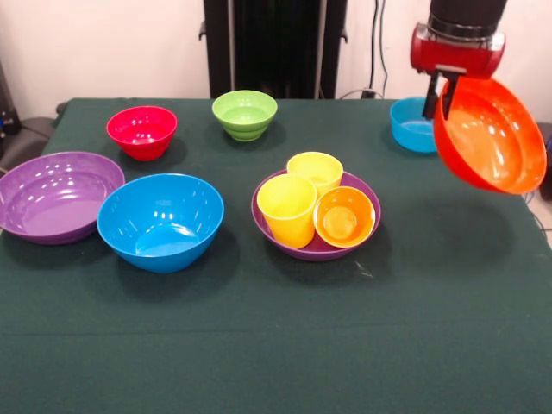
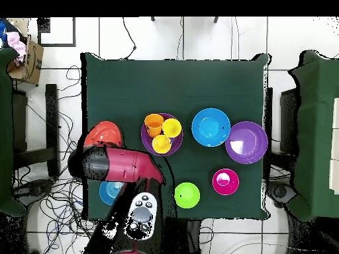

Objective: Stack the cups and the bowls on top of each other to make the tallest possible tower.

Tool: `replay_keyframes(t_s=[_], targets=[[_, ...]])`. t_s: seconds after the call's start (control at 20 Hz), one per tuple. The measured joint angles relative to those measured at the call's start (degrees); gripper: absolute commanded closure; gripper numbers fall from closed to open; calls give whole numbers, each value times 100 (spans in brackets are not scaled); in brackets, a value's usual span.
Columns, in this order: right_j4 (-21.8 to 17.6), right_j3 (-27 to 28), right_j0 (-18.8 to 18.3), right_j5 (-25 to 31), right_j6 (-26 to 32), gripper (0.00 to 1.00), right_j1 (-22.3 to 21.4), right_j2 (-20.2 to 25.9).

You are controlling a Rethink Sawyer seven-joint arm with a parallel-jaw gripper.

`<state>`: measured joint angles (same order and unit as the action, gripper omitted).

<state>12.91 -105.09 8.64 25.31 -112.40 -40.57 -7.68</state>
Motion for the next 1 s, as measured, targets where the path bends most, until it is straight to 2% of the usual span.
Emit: replay_keyframes(t_s=[0.4,0.45,0.7,0.85,0.95,1.0], targets=[[-22,-127,-409,701,0,100,-531,17],[-83,-127,-607,943,0,100,-688,52],[-256,-123,-1166,1461,0,100,-987,168],[-470,-83,-1836,1833,48,100,-1168,352],[-559,-43,-2114,1936,102,100,-1198,445],[-645,17,-2405,2044,182,100,-1205,558]])
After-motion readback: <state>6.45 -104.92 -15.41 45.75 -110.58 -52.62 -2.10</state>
